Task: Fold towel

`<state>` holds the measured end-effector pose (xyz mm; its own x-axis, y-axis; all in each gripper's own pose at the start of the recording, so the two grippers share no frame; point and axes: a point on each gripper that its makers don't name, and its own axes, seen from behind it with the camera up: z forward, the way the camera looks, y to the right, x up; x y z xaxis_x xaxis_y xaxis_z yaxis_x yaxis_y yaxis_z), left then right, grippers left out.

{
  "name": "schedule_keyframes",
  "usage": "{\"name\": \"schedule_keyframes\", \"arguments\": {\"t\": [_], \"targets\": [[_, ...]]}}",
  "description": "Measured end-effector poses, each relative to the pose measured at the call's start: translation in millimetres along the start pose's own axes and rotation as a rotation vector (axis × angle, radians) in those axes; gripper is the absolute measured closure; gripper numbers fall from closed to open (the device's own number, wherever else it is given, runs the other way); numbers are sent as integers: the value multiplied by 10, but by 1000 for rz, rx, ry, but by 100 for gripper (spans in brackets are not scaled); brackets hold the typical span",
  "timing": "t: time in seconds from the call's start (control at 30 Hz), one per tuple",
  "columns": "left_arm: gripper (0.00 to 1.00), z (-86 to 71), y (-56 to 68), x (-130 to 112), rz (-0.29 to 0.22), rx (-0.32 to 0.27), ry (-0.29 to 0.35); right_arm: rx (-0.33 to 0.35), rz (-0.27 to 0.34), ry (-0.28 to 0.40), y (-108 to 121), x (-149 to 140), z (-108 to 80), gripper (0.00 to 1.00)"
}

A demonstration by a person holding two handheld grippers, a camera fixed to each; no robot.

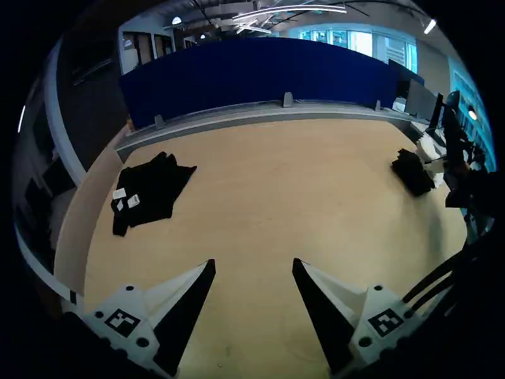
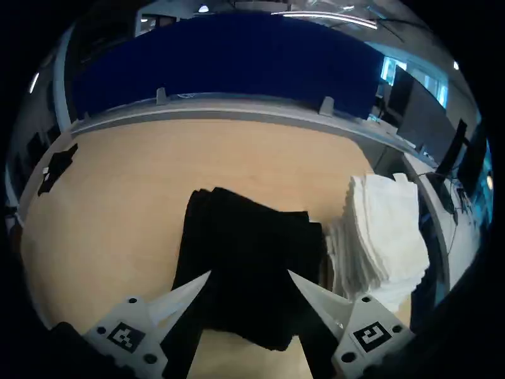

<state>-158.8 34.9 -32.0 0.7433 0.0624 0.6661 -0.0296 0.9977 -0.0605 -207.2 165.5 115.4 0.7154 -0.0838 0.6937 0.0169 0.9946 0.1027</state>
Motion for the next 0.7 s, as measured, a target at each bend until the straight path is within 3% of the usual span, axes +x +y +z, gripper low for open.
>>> {"name": "schedule_keyframes", "arguments": {"t": [0.2, 0.7], "targets": [[10, 0, -20, -19, -2, 9, -3, 4, 4, 20, 12, 214, 125, 26], [10, 2, -91, -84, -17, 40, -18, 15, -28, -60, 36, 87, 537, 25]]}}
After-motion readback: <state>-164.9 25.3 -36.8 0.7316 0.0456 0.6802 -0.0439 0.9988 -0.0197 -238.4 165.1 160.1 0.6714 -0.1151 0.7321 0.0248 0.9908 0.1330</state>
